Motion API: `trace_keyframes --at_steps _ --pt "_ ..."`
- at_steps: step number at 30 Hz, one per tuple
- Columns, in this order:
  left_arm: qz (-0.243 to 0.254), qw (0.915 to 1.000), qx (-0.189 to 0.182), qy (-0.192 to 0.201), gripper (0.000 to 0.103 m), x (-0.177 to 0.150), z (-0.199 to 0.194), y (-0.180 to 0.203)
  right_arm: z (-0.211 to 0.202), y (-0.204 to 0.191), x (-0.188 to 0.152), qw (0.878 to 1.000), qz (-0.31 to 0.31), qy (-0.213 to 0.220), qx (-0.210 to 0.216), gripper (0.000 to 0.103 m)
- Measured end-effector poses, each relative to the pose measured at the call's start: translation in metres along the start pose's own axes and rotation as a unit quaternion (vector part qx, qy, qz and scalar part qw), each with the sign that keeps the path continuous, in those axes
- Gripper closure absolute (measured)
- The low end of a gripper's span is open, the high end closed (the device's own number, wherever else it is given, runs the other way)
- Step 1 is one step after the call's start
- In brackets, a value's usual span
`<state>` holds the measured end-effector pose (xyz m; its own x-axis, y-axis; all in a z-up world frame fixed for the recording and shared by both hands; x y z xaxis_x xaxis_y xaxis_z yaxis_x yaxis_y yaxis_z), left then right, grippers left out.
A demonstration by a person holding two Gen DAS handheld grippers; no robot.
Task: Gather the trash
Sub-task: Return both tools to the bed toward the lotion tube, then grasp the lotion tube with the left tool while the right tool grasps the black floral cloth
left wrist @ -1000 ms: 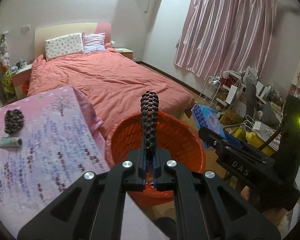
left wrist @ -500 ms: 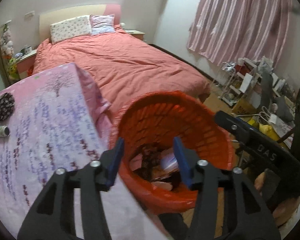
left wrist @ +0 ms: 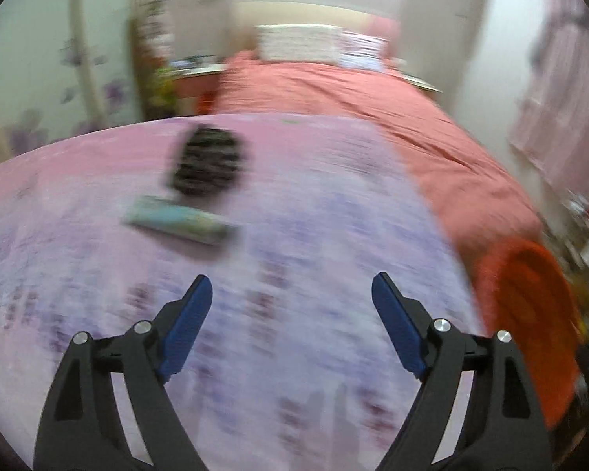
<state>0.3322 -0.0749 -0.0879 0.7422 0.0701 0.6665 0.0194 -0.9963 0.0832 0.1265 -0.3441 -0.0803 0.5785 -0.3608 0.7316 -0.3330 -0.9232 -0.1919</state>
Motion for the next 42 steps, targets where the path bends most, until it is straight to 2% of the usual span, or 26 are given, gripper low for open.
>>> trace_keyframes --at_steps 3,7,11,14,18,22,25,27,30,33,38,42 --pt "-0.044 0.9979 0.048 -0.002 0.021 0.022 0.018 -0.040 0.002 -0.018 -0.003 1.000 -0.019 -0.005 0.009 0.032" --pt "-0.075 0.9952 0.059 -0.022 0.021 0.038 0.039 -0.059 0.005 -0.040 -0.003 0.999 -0.035 -0.012 0.020 0.032" --pt "-0.082 0.9928 0.078 -0.042 0.021 0.047 0.063 -0.068 0.009 -0.060 -0.002 0.999 -0.040 -0.017 0.032 0.032" --pt "-0.086 0.9938 0.056 -0.042 0.027 0.044 0.066 -0.076 0.010 -0.074 -0.002 0.998 -0.048 -0.020 0.039 0.032" --pt "-0.048 0.9973 0.038 -0.040 0.042 0.037 0.056 -0.092 0.014 -0.096 -0.006 0.996 -0.061 -0.026 0.051 0.032" --pt "-0.028 0.9985 0.030 -0.036 0.047 0.025 0.041 -0.124 0.018 -0.118 -0.012 0.995 -0.074 -0.037 0.064 0.032" --pt "-0.025 0.9988 0.024 -0.033 0.049 0.025 0.041 -0.132 0.023 -0.137 -0.015 0.992 -0.082 -0.050 0.076 0.032" --pt "-0.032 0.9986 0.016 -0.039 0.063 0.024 0.045 -0.136 0.023 -0.148 -0.016 0.991 -0.092 -0.051 0.079 0.032" --pt "-0.025 0.9986 0.025 -0.039 0.076 0.025 0.053 -0.139 0.023 -0.160 -0.016 0.990 -0.104 -0.052 0.080 0.032" --pt "-0.016 0.9990 0.008 -0.040 0.076 0.025 0.053 -0.146 0.028 -0.170 -0.016 0.989 -0.111 -0.058 0.084 0.032" --pt "-0.007 0.9993 0.023 -0.029 0.076 0.017 0.044 -0.185 0.044 -0.192 -0.016 0.985 -0.117 -0.076 0.100 0.032" --pt "-0.019 0.9993 0.018 -0.027 0.076 0.014 0.041 -0.200 0.060 -0.222 -0.012 0.981 -0.114 -0.090 0.129 0.032"
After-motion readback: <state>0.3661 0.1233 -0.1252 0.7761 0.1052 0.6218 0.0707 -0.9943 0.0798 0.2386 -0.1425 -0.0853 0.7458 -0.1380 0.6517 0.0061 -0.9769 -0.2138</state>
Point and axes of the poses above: each gripper's, at about its wrist camera, not at the fingertips, and z roughly the way its jaws point, y to its right, x to its top, the point moved 5 cm from there along z, roughly the way its jaws point, and after that the axes turned 3 degrees about -z, right-handed, at the moved point
